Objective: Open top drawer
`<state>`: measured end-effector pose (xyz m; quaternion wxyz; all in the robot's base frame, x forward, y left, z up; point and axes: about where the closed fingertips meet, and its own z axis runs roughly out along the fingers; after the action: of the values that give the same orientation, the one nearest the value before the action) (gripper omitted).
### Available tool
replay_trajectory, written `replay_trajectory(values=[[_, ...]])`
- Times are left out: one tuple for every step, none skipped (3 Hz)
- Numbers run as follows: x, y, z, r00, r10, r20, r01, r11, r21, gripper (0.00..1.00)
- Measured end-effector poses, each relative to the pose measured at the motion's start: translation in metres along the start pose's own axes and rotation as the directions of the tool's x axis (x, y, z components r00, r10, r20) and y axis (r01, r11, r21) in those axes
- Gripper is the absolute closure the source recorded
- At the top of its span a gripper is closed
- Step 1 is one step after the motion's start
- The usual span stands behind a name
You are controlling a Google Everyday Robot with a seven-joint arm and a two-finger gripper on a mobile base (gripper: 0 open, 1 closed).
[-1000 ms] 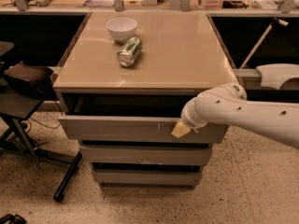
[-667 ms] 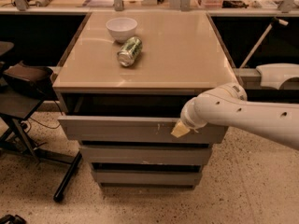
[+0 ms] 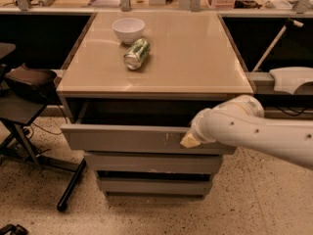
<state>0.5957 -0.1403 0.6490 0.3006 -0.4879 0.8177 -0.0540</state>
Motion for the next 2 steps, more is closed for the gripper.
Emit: replay_trajectory(values=[[0.0029, 0.0056, -0.0076, 1.0, 0.004, 0.007, -0.004, 0.9998, 0.017, 1.0], [0.0089, 0.0118, -0.014, 1.0, 0.015, 0.006, -0.015, 0.9995, 0.028, 1.0]])
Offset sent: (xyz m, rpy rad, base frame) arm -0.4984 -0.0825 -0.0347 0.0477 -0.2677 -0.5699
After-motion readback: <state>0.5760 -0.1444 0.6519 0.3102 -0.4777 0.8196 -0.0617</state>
